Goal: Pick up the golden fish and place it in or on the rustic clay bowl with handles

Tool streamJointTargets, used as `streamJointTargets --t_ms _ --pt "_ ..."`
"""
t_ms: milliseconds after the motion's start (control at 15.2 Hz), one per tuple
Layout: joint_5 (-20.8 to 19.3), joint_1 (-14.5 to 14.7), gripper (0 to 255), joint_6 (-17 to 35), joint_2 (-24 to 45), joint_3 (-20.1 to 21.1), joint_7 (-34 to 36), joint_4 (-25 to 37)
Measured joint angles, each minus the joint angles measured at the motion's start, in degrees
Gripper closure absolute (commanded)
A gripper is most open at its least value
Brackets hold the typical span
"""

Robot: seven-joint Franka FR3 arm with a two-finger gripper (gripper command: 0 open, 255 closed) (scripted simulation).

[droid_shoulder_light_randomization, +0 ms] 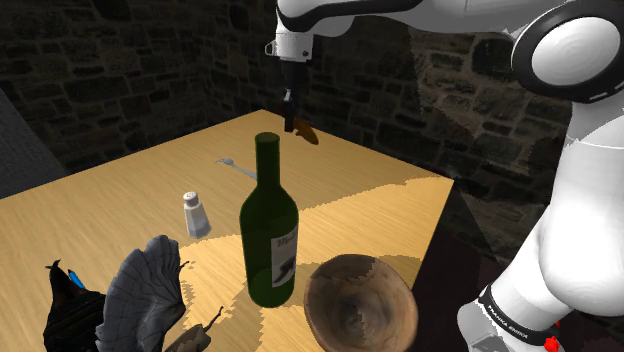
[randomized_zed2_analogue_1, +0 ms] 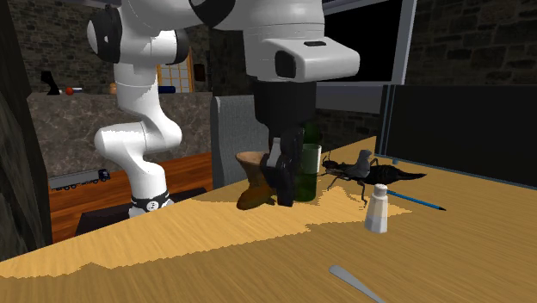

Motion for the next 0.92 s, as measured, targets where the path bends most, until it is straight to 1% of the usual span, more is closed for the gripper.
streamJointTargets --t_ms 66,330,924 --pt "0.09 0.38 255 0.55 -1.46 0.24 0.54 -1.93" --pt "0.82 1.83 255 4.28 -9.95 1.38 2.69 -13.81" --pt "3.29 5.82 255 9.21 -24.54 5.23 9.23 -32.27"
